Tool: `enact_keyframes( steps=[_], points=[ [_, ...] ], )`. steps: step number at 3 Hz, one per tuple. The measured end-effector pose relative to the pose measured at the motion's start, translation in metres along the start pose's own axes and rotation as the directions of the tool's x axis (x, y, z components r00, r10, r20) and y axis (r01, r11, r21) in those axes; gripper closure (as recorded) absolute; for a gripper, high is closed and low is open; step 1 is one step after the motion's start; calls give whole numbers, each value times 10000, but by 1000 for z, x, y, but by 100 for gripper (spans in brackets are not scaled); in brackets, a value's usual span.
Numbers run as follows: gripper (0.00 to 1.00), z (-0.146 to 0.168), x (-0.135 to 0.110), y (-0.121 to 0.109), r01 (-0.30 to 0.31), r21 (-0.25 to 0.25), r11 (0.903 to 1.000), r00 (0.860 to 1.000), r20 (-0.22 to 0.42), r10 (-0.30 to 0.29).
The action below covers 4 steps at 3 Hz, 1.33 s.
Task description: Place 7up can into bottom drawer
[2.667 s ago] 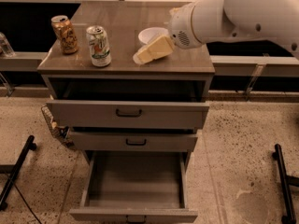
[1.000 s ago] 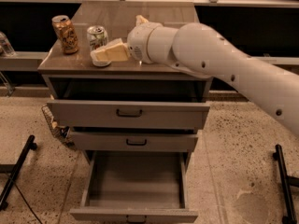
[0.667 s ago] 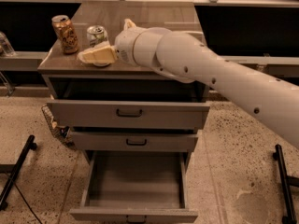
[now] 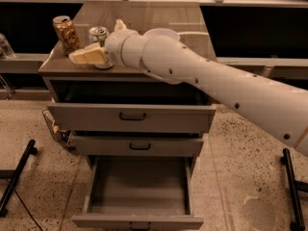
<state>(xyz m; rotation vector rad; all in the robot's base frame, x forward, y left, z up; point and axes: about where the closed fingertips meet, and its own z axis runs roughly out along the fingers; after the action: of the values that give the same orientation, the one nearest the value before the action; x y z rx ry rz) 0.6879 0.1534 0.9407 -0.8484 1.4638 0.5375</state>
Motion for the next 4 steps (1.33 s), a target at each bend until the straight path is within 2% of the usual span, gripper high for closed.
enact_keyframes(
  steps=[1,2,4],
  points=[
    [0,10,3,-10,68,371,9993,10000,-4,-68],
    [0,17,12,-14,-151,532,9985,9998,-95,156],
    [0,31,27,-15,-446,484,9978,9987,-222,457]
  ],
)
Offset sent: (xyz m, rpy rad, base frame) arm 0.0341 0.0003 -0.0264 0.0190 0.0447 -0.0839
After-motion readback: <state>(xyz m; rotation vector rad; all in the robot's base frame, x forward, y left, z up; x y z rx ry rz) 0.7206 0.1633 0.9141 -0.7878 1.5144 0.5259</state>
